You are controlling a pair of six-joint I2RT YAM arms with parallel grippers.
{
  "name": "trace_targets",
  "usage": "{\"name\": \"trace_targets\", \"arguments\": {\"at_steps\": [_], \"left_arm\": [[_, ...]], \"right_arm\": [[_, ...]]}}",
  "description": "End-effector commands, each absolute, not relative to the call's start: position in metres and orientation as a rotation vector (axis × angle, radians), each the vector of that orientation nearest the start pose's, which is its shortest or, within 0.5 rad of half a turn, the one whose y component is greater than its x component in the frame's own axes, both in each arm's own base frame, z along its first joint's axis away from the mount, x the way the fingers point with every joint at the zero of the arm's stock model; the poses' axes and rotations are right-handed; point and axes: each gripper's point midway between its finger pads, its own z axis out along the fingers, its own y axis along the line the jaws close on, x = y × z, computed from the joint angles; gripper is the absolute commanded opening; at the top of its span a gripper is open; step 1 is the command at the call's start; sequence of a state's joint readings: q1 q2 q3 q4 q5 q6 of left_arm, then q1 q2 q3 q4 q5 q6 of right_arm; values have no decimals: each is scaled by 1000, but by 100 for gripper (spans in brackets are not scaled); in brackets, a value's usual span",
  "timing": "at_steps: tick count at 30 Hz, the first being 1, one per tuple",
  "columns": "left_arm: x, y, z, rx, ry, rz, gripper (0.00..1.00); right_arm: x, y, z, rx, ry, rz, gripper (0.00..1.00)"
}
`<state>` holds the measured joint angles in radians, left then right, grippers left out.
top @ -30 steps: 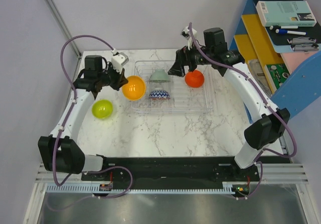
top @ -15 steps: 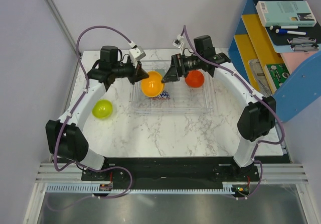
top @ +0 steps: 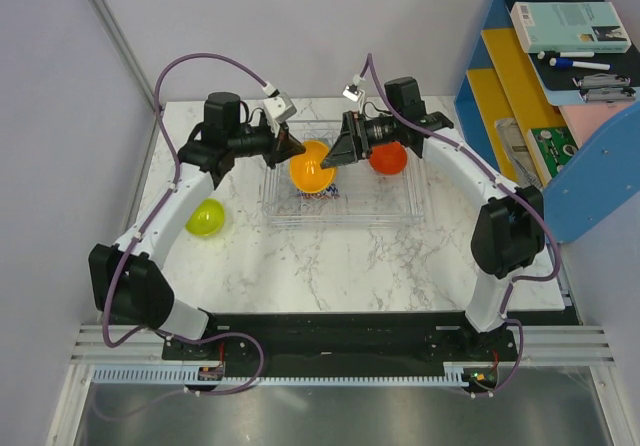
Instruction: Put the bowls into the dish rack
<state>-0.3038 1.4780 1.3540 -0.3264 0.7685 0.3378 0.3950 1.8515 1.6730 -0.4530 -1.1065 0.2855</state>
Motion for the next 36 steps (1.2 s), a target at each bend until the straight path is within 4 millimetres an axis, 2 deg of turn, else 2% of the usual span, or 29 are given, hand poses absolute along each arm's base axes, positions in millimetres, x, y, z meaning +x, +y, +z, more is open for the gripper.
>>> {"name": "trace_targets", "arguments": {"at_steps": [1, 5, 10, 11, 12, 14, 15, 16, 17, 19, 20, 21, 25, 26, 27, 29, 32, 33, 34, 36], "left_arm": [[366, -234, 313, 1023, 1541, -688, 2], [368, -234, 314, 1021, 1537, -667, 2], [367, -235, 314, 1021, 1536, -661, 2], [367, -234, 315, 1020, 1535, -659, 2], [367, -235, 313, 1021, 1539, -661, 2], [367, -235, 313, 1023, 1536, -660, 2], [367, -235, 313, 1022, 1538, -659, 2], [367, -235, 312, 1023, 1539, -661, 2], [366, -236, 312, 1026, 1539, -661, 2], [367, -236, 310, 1024, 1545, -660, 3], [367, -236, 310, 1023, 1545, -656, 6], [367, -235, 309, 1019, 1550, -656, 13], [365, -233, 307, 1019, 1547, -640, 21], [364, -232, 305, 1020, 1550, -641, 26], [363, -232, 304, 1018, 1552, -640, 35], [362, -231, 304, 1017, 1550, -635, 43], [364, -225, 303, 997, 1559, -612, 70], [365, -222, 304, 985, 1563, -604, 94], [367, -219, 305, 965, 1568, -604, 100], [372, -201, 311, 913, 1573, -602, 100]], "right_arm": [[339, 321, 268, -796, 2028, 1667, 97], [333, 322, 271, -800, 2007, 1740, 90], [328, 324, 279, -795, 1969, 1830, 76], [327, 324, 278, -795, 1967, 1839, 70], [326, 324, 279, -799, 1959, 1844, 59], [325, 324, 281, -798, 1951, 1855, 47], [325, 324, 282, -800, 1946, 1856, 36], [324, 324, 284, -808, 1934, 1855, 30], [324, 324, 284, -804, 1936, 1856, 20], [325, 323, 285, -802, 1932, 1846, 9], [326, 323, 284, -794, 1932, 1834, 1], [326, 323, 286, -789, 1932, 1826, 0], [331, 319, 287, -763, 1929, 1787, 0], [333, 317, 286, -755, 1930, 1779, 0], [333, 317, 286, -752, 1930, 1774, 0], [337, 314, 287, -736, 1929, 1758, 0], [344, 309, 287, -704, 1934, 1730, 0], [347, 306, 286, -696, 1933, 1704, 0], [351, 302, 286, -689, 1936, 1684, 0], [357, 292, 279, -650, 1980, 1646, 0]]}}
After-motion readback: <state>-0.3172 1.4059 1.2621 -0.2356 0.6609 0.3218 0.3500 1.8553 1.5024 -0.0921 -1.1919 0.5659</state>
